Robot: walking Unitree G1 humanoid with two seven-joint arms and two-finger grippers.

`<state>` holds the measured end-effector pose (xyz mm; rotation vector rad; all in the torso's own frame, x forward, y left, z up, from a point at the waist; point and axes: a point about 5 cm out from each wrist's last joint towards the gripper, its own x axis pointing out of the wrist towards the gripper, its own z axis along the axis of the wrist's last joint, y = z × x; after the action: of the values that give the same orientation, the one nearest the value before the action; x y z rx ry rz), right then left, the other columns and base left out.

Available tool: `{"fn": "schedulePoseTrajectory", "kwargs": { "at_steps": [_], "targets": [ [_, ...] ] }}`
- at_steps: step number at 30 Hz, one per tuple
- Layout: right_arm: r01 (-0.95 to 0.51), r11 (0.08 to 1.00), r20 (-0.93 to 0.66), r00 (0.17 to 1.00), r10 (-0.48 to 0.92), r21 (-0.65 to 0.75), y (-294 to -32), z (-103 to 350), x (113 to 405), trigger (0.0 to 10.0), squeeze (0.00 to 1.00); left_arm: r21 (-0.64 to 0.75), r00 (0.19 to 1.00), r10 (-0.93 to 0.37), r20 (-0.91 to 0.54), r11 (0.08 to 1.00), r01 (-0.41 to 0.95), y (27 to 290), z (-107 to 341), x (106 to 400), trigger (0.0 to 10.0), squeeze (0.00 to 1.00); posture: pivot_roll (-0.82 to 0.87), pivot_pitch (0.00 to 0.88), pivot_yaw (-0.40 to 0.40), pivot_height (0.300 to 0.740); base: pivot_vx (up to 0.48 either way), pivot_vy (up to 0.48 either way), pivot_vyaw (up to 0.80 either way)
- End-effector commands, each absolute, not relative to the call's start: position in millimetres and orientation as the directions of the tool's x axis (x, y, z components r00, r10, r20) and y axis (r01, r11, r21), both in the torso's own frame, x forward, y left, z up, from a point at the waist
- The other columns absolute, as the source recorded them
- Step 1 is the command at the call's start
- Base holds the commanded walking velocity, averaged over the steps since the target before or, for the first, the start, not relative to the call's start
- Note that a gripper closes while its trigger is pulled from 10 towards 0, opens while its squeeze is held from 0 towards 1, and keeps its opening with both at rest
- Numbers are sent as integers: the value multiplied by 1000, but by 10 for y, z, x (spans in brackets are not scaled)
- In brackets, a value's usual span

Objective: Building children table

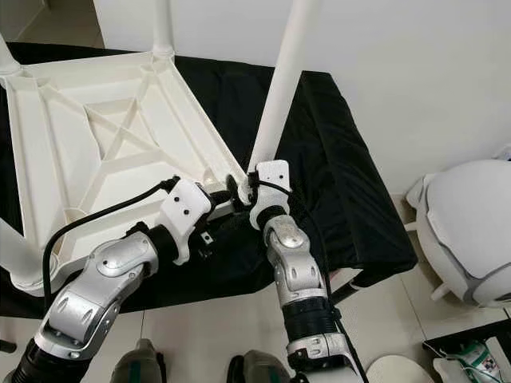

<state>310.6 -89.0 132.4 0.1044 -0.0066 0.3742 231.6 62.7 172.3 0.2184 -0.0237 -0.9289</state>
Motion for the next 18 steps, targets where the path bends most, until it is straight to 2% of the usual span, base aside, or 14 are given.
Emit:
{"fn": "schedulePoseTrajectory", "kwargs": {
  "at_steps": [1,2,3,11,14,15,18],
  "targets": [
    [-406,907,37,914,405,115,-924,1344,3096,10000,1000,202,616,-784,-74,593,780,619,1712,2326,10000,0,12,0,-131,740,0,0,0],
    [-431,894,36,902,430,121,-946,1348,3101,10000,753,204,616,-785,-75,592,780,619,1711,2331,10000,0,10,0,-129,740,0,0,0],
    [-457,882,39,889,456,115,-988,1355,3116,10000,0,205,615,-785,-74,592,780,620,1713,2335,10000,0,10,0,-129,740,0,0,0],
    [-578,816,-10,816,578,12,-1394,1325,3316,10000,0,213,614,-786,-73,589,780,628,1725,2351,10000,0,11,0,-121,740,0,0,0],
    [-594,804,-15,804,594,2,-1426,1319,3336,10000,0,214,613,-786,-73,588,780,629,1727,2354,10000,0,10,0,-121,740,0,0,0],
    [-647,762,-33,762,646,-32,-1453,1288,3363,10000,0,217,612,-787,-73,587,780,632,1734,2358,10000,0,14,0,-115,740,0,0,0],
    [-680,733,-53,733,678,-25,-1446,1251,3384,10000,0,219,612,-788,-72,586,780,634,1739,2360,10000,0,17,0,-113,740,0,0,0]
  ]
}}
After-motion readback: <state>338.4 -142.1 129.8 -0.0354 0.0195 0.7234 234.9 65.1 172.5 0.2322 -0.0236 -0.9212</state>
